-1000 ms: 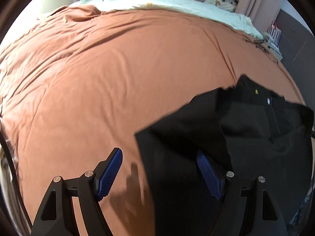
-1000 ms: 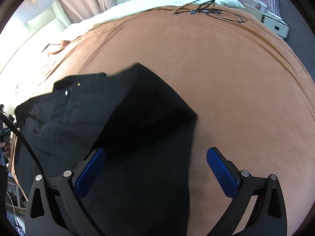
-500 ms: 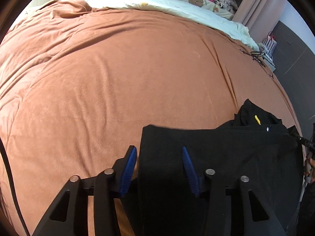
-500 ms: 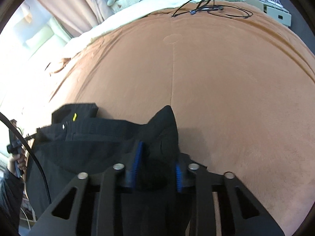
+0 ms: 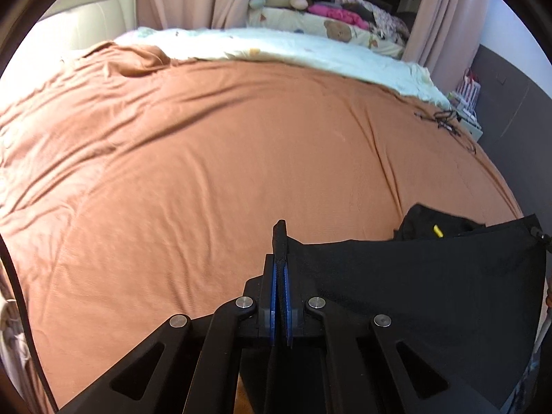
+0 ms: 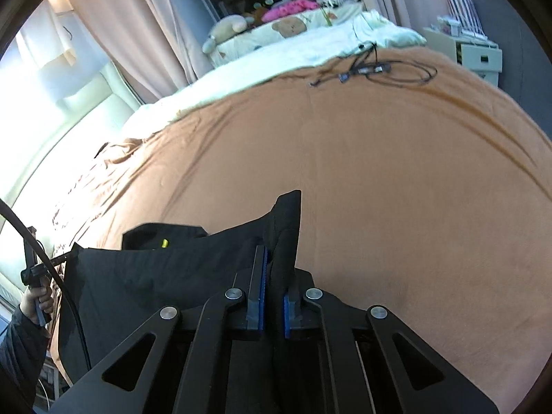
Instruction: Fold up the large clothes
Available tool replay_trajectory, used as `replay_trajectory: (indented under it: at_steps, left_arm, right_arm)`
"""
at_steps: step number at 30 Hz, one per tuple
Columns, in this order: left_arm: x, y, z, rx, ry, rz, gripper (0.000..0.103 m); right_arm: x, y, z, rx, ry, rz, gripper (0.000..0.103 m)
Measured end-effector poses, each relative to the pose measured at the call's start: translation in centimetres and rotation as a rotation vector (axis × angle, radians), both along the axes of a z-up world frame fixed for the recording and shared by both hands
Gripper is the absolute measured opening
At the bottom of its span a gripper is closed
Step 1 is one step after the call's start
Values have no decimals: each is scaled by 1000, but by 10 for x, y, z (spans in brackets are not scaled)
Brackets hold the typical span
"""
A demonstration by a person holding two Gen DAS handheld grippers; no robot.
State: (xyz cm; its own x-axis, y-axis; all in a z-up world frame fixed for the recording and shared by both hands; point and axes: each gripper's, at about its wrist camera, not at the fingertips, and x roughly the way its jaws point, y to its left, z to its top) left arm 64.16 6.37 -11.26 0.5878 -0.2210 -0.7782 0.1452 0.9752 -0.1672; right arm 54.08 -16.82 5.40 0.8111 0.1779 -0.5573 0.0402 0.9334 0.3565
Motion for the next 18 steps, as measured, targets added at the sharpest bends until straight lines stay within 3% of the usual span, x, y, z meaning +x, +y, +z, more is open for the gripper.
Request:
replay_trajectory:
  at_steps: [5,9,14,16,17,18]
  left_arm:
    - [11,0,11,9,-17,29,4]
    - [26,-7,0,35,0,32,4]
    - [51,-17,-32,38,77,26,6]
    - [57,-21,-40,64,110,33,12]
    - [58,-21,-41,71,117,35,14]
    - [58,-20,-42,69,118,40,22]
  right_arm:
    - [5,5,3,-23,-10,-14,3]
    - [13,9,-3,-38,15,-36,3]
    - [37,6,-29,-57,114,-113,4]
    - [45,6,-41,-58,166,-135,6]
    - [46,6,-47,-67,184,-151,14]
    - [45,6,-49,-84,193,-166,30]
